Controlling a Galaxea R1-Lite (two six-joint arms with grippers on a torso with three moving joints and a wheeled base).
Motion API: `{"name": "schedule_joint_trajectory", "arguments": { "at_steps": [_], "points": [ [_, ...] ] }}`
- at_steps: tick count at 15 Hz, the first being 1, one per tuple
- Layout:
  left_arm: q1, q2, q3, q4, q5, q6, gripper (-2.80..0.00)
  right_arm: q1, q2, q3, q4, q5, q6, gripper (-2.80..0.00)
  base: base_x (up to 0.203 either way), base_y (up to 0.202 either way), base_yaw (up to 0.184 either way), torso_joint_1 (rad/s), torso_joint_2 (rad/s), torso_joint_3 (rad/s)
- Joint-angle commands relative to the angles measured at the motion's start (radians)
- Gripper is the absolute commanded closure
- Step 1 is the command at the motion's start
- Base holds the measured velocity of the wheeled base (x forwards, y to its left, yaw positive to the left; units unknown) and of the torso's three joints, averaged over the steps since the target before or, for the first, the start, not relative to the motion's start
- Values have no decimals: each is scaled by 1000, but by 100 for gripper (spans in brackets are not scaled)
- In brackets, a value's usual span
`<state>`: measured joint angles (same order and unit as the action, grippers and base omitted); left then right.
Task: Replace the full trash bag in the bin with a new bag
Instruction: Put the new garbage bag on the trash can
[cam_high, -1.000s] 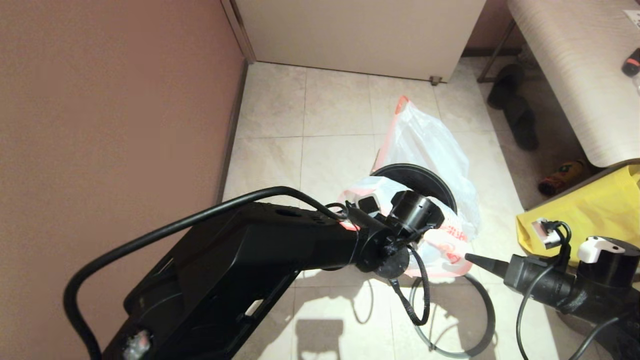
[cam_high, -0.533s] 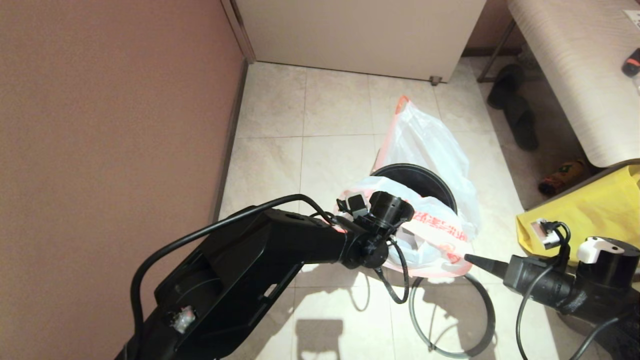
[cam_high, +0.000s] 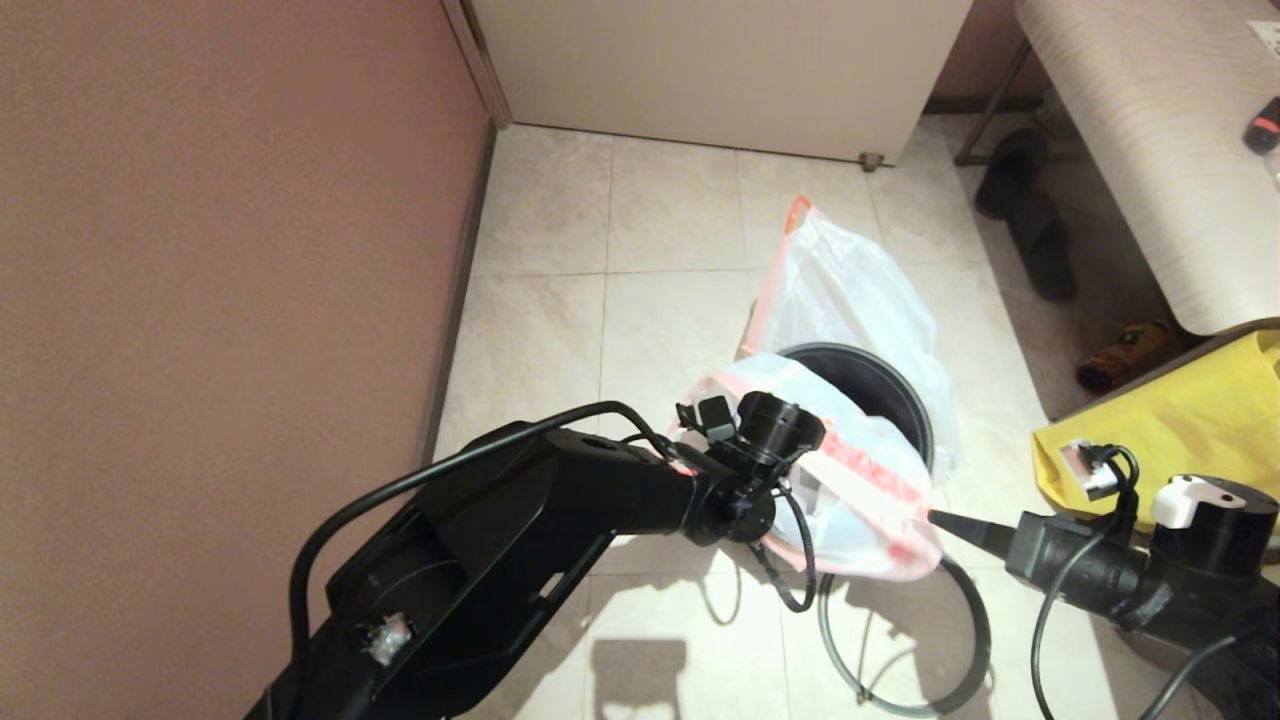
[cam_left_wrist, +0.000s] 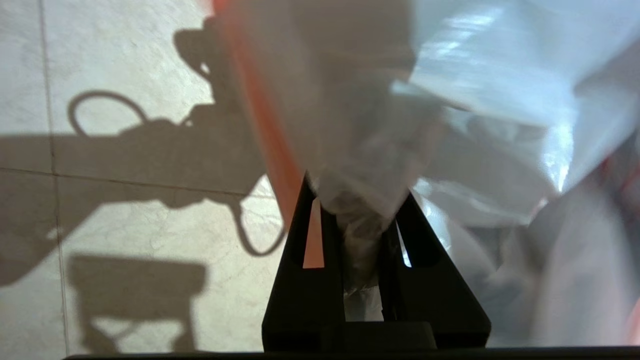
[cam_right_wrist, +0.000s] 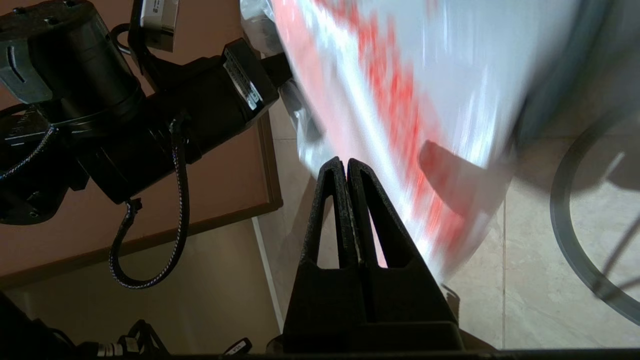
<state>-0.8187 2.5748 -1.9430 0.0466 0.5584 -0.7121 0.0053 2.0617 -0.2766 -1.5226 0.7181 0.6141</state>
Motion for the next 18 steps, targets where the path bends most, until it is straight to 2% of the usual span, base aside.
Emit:
{"name": "schedule_joint_trajectory", "arguments": {
  "at_steps": [1, 4, 6, 9, 13, 18],
  "points": [
    [-9, -9, 2, 4, 7, -6, 0, 2, 4, -1, -31, 4, 3, 0, 0, 0, 0, 0, 0, 0],
    [-22, -19, 2, 4, 20, -11, 0, 25, 4, 4, -31, -10, 1, 0, 0, 0, 0, 0, 0, 0],
    [-25, -31, 10, 3, 39, -13, 0, 88, 2, 8, -31, -102, -5, 0, 0, 0, 0, 0, 0, 0],
    [-14, -61, 15, 4, 96, -18, 0, 168, 0, 42, -31, -182, -91, 0, 0, 0, 0, 0, 0, 0],
    [15, -64, 15, -2, 91, -20, 0, 265, 11, 70, -27, -384, -244, 0, 0, 0, 0, 0, 0, 0],
    [6, -96, 26, 4, 95, -39, 0, 334, -64, 112, 9, -410, -298, 0, 0, 0, 0, 0, 0, 0]
  ]
}}
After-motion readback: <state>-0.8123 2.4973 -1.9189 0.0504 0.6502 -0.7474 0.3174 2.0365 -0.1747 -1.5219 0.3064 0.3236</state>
